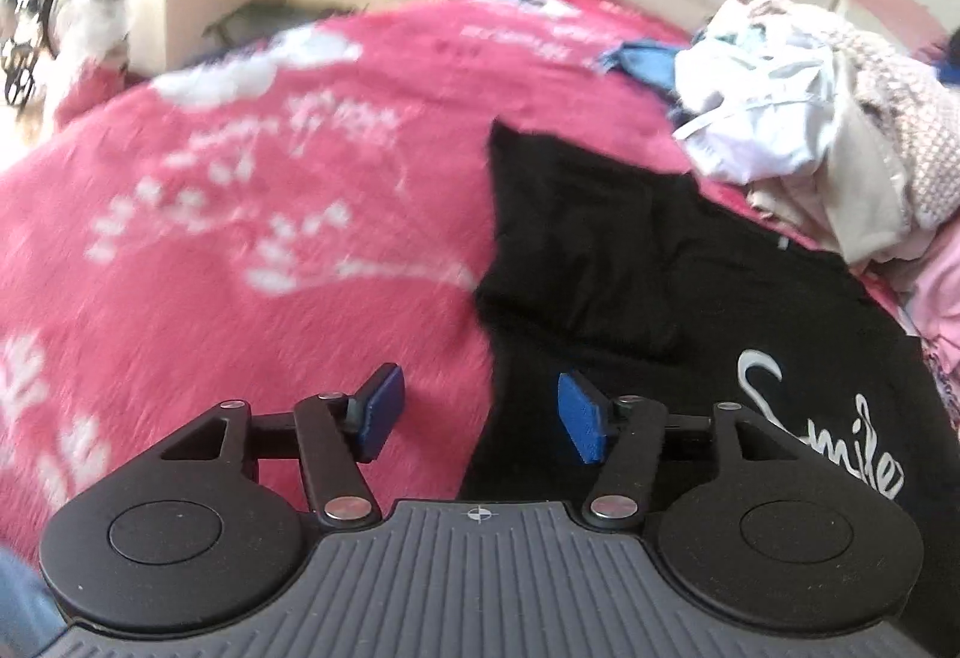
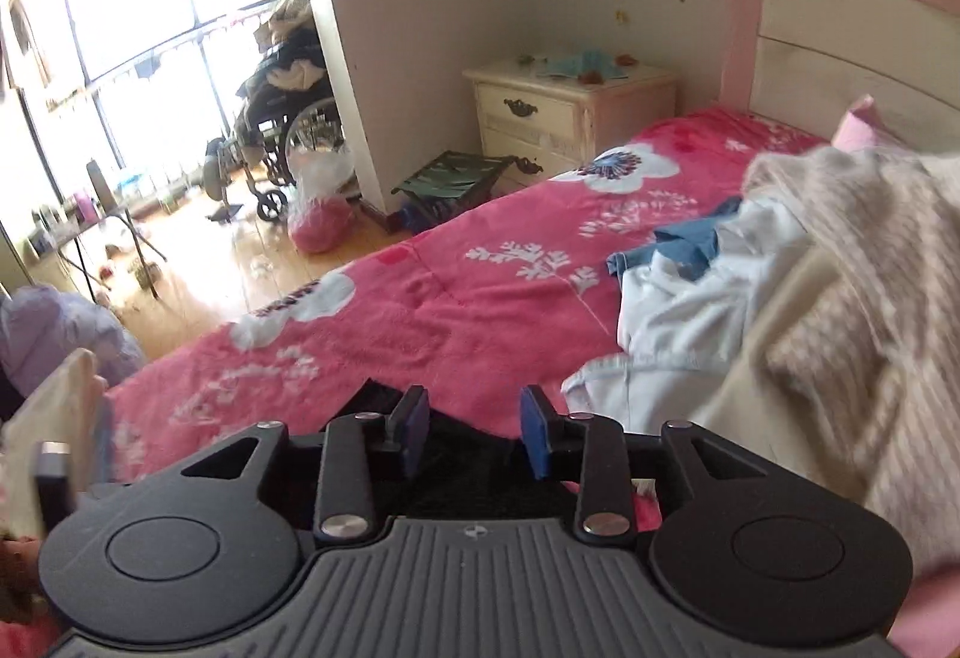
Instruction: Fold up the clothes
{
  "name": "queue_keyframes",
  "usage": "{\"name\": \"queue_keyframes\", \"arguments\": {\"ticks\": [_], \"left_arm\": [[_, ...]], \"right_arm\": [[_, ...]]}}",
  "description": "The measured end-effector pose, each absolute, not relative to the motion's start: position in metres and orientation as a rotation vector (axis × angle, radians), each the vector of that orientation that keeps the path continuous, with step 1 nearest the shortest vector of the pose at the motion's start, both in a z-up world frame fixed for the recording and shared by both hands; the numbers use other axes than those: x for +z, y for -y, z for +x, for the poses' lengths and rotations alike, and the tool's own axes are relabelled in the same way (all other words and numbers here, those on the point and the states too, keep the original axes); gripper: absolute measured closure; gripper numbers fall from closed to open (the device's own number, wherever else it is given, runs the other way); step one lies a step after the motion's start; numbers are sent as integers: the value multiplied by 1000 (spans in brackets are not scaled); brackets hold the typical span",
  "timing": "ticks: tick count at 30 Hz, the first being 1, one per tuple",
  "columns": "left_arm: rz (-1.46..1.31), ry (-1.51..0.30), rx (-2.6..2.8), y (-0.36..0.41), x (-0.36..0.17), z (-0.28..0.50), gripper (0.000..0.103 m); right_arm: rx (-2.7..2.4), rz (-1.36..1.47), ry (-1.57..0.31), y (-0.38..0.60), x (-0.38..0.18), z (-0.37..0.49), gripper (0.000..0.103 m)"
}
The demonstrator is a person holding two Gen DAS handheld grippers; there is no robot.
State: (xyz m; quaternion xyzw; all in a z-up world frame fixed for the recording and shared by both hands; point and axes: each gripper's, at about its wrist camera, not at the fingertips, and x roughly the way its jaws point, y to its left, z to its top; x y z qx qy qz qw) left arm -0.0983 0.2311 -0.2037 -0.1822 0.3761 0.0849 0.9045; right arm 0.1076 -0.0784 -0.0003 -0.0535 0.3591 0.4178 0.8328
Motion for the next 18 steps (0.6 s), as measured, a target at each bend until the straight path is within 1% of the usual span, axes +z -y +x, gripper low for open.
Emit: {"name": "queue_keyframes", "arguments": {"ticks": [6,10,13,16,18], "left_arm": [[-375,-834,116,-219,-201,-120,45],[-337,-844,112,-210,-203,-128,45],[-327,-852,109,-207,-205,-132,45],[-305,-866,99,-205,-204,-136,46],[-342,-873,96,-207,-204,-142,47]], "right_arm": [[885,-29,-881,68,-56,87,64],[895,33,-935,32,-72,90,64],[885,69,-1008,-6,-85,92,60],[881,9,-1115,-57,-108,92,58],[893,-15,-1190,-91,-124,94,57]]}}
